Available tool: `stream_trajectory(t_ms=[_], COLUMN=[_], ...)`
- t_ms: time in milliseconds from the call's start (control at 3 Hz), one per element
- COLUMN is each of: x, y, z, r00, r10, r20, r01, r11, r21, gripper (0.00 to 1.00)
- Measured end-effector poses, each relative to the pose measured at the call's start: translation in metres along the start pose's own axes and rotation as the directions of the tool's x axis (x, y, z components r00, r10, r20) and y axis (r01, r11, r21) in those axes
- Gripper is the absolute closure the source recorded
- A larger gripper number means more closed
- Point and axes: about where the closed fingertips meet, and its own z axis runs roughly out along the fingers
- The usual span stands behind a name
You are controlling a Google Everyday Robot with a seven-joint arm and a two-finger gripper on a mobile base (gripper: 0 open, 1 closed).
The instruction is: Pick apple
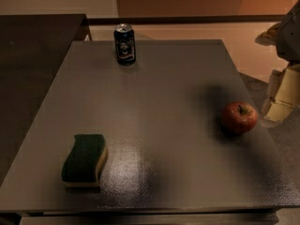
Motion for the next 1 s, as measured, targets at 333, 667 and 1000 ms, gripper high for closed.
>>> stream_trajectory(t_ms=[333,667,1000], x=[0.009,0.017,0.021], y=[0.011,0.019,0.017], z=[0.006,0.020,0.035], r00=[0.999,0.994,0.985], r10=[-0.014,-0.029,-0.034], r20=[0.040,0.102,0.169], r01=[0.016,0.035,0.047], r11=[0.9993,0.9976,0.9963], r21=[-0.034,-0.059,-0.072], gripper=[0.00,0.00,0.00])
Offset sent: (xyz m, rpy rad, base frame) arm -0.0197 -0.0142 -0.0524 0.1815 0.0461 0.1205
